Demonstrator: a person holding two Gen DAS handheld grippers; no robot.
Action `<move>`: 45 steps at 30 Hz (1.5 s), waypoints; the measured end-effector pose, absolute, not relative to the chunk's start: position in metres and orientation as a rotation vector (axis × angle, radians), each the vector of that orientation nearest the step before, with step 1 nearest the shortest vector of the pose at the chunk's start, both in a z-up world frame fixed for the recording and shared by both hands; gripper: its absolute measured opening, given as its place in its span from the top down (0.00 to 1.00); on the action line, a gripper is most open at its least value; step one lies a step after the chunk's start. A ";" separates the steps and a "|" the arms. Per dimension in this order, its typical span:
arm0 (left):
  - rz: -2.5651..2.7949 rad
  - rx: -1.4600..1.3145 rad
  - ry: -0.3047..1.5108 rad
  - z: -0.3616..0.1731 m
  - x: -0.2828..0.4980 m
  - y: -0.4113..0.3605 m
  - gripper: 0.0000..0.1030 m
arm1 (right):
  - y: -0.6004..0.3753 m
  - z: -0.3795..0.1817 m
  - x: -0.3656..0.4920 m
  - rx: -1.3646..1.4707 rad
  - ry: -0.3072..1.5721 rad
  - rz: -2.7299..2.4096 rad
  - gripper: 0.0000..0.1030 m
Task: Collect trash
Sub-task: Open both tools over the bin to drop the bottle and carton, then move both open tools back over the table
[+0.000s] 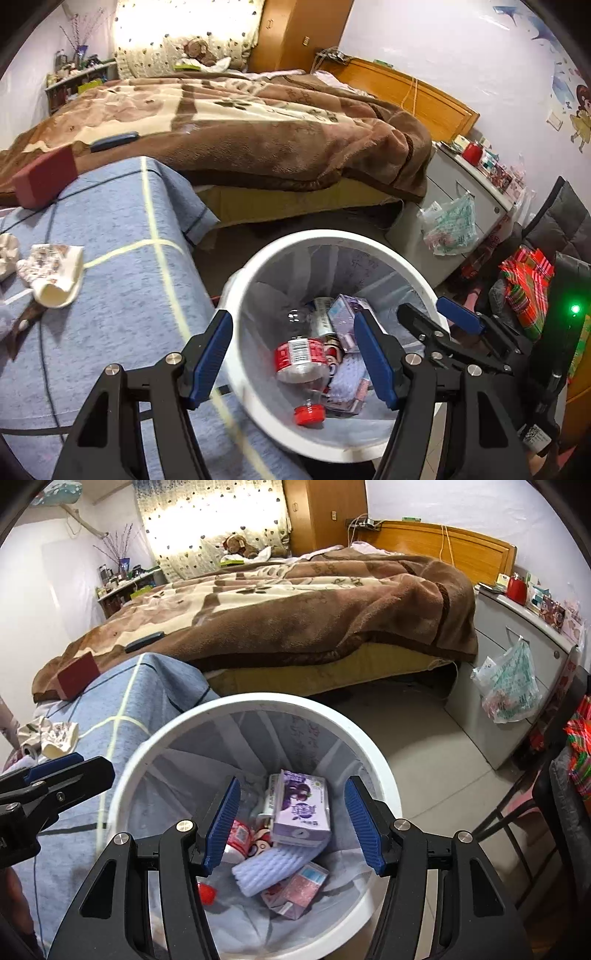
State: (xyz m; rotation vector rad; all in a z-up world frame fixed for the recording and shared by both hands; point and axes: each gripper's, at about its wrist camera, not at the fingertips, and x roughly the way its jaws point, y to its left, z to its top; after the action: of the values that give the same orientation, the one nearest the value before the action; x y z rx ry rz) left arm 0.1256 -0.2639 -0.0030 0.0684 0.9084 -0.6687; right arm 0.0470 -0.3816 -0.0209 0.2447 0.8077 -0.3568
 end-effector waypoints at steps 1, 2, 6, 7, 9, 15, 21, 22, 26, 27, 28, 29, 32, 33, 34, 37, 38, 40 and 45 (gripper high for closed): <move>-0.663 0.074 0.895 -0.001 0.124 -0.260 0.32 | -0.379 -0.020 0.048 0.245 0.803 -0.355 0.41; -0.658 0.073 0.889 0.000 0.124 -0.257 0.32 | -0.376 -0.018 0.048 0.245 0.795 -0.353 0.41; -0.634 0.052 0.884 0.005 0.124 -0.240 0.32 | -0.367 -0.012 0.049 0.244 0.775 -0.343 0.41; -0.627 0.058 0.873 0.006 0.123 -0.237 0.32 | -0.365 -0.010 0.049 0.243 0.771 -0.339 0.41; -0.620 0.052 0.863 0.008 0.121 -0.227 0.32 | -0.359 -0.007 0.050 0.238 0.761 -0.332 0.41; -0.588 0.033 0.830 0.016 0.119 -0.198 0.32 | -0.337 0.000 0.056 0.227 0.737 -0.290 0.41; -0.527 0.012 0.808 0.018 0.124 -0.164 0.32 | -0.314 0.003 0.064 0.202 0.724 -0.234 0.41; -0.515 0.009 0.806 0.018 0.125 -0.157 0.32 | -0.310 0.004 0.067 0.197 0.721 -0.223 0.41; -0.475 -0.016 0.795 0.018 0.128 -0.127 0.32 | -0.294 0.005 0.075 0.180 0.719 -0.182 0.41; -0.464 -0.019 0.794 0.019 0.129 -0.120 0.32 | -0.290 0.005 0.075 0.174 0.718 -0.173 0.41; -0.455 -0.025 0.793 0.019 0.130 -0.113 0.32 | -0.287 0.005 0.077 0.166 0.717 -0.162 0.41; -0.444 -0.035 0.792 0.020 0.132 -0.105 0.32 | -0.282 0.005 0.079 0.157 0.716 -0.149 0.41; -0.399 -0.042 0.778 0.021 0.135 -0.085 0.32 | -0.272 0.004 0.085 0.149 0.721 -0.120 0.41; -0.390 -0.045 0.779 0.021 0.136 -0.079 0.32 | -0.268 0.005 0.086 0.146 0.719 -0.109 0.41; -0.380 -0.050 0.780 0.021 0.138 -0.072 0.32 | -0.264 0.005 0.089 0.140 0.719 -0.097 0.41; -0.344 -0.065 0.775 0.020 0.143 -0.050 0.32 | -0.252 0.006 0.096 0.122 0.716 -0.071 0.41; -0.337 -0.066 0.773 0.020 0.144 -0.044 0.32 | -0.248 0.005 0.098 0.118 0.717 -0.053 0.41; -0.306 -0.065 0.776 0.018 0.148 -0.030 0.31 | -0.241 0.005 0.105 0.104 0.722 -0.026 0.41; -0.261 -0.054 0.785 0.011 0.160 -0.002 0.31 | -0.218 0.002 0.122 0.055 0.719 0.034 0.41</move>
State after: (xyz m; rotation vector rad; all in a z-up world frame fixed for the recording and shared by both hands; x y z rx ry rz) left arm 0.1602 -0.0023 0.0109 -0.0537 0.7853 -0.2606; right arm 0.1219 -0.2178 0.0015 0.0554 0.7185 0.0337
